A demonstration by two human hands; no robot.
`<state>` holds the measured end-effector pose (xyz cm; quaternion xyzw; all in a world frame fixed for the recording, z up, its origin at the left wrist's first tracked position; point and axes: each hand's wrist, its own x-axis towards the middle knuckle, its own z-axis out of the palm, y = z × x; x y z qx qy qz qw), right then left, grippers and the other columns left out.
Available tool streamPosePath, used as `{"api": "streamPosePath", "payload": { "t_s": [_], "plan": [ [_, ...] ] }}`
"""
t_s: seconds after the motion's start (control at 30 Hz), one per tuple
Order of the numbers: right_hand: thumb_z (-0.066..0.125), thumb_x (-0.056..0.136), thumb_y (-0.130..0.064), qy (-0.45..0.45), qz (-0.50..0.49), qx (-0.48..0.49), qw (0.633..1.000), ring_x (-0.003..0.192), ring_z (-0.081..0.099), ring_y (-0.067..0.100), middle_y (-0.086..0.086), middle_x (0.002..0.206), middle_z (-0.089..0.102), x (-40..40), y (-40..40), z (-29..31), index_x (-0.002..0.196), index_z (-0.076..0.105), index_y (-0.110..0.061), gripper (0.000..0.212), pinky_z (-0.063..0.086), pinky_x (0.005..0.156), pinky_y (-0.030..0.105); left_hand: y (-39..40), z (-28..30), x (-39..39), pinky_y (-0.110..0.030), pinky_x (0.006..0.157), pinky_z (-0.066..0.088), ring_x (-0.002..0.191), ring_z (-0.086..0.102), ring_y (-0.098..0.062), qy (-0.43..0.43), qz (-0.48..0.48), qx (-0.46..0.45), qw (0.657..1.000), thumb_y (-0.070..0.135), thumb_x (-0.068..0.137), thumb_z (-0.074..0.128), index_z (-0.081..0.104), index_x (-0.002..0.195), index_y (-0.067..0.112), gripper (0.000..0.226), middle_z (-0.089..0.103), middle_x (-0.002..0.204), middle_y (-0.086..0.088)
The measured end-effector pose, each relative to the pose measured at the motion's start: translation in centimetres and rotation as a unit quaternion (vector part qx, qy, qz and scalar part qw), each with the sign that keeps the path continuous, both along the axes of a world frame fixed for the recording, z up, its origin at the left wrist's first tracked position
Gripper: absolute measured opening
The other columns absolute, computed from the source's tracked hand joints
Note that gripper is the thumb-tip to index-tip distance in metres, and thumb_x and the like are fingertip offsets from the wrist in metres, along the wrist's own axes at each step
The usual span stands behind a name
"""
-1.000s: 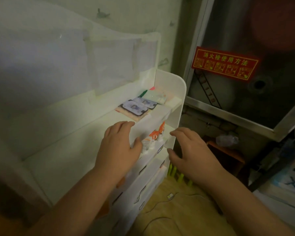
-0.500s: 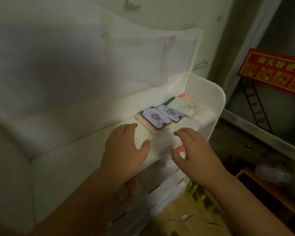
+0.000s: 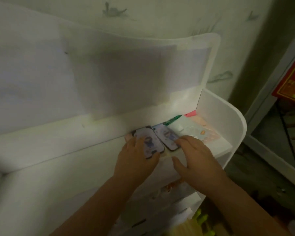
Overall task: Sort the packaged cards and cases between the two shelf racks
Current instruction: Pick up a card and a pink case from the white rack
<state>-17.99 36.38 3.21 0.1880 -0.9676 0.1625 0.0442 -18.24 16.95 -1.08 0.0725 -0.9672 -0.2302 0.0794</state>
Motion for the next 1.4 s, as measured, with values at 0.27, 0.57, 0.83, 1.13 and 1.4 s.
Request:
{"api": "streamPosePath", "payload": {
  "t_s": [0.27,0.57,0.83,1.13,1.4],
  "plan": [
    [0.049,0.095,-0.049,-0.024,0.033,-0.004,0.999,0.137,0.035,0.015,-0.005,0.149,0.041,-3.1,3.4,-1.1,0.146,0.038,-0.025,0.058,0.022,0.117,0.030,2.3,-2.2,-6.0,-0.053,0.114,0.024,0.143,0.014,-0.042,-0.152,0.103,-0.036,0.982,0.086,0.065,0.040,0.022,0.149,0.028,0.104,0.013,0.158,-0.022],
    [0.049,0.095,-0.049,-0.017,0.063,-0.008,0.998,0.136,0.035,0.017,-0.002,0.148,0.042,-4.6,4.2,-2.4,0.146,0.038,-0.023,0.058,0.019,0.113,0.024,2.2,-1.4,-7.7,-0.046,0.100,0.044,0.122,0.041,-0.036,-0.180,0.117,-0.054,0.975,0.073,0.055,0.058,0.038,0.135,0.021,0.097,0.039,0.135,-0.018],
    [0.051,0.095,-0.046,-0.012,0.091,-0.022,0.996,0.129,0.038,0.017,-0.002,0.141,0.043,-5.2,4.1,-2.3,0.142,0.040,-0.022,0.054,0.031,0.111,0.030,0.1,-0.9,-7.0,-0.045,0.105,0.037,0.133,0.033,-0.036,-0.204,0.121,-0.028,0.971,0.064,0.056,0.067,0.007,0.151,0.034,0.117,0.027,0.148,-0.013],
    [0.049,0.093,-0.047,-0.004,0.107,-0.012,0.994,0.124,0.041,0.018,-0.001,0.135,0.045,-6.3,3.3,-2.9,0.140,0.043,-0.023,0.053,0.033,0.105,0.031,-1.7,-0.7,-4.8,-0.040,0.095,0.049,0.119,0.051,-0.036,-0.156,0.196,0.091,0.964,0.059,0.054,0.084,0.009,0.152,0.029,0.127,0.031,0.141,-0.016],
    [0.048,0.086,-0.046,-0.001,0.106,0.062,0.992,0.104,0.053,0.025,0.006,0.116,0.057,-6.6,0.2,-5.4,0.119,0.056,-0.018,0.044,0.047,0.087,0.037,-3.2,-0.6,-0.5,-0.031,0.084,0.051,0.105,0.056,-0.022,-0.029,0.238,0.308,0.921,0.038,0.087,0.069,0.032,0.150,0.026,0.074,0.048,0.141,-0.010]
  ]
}}
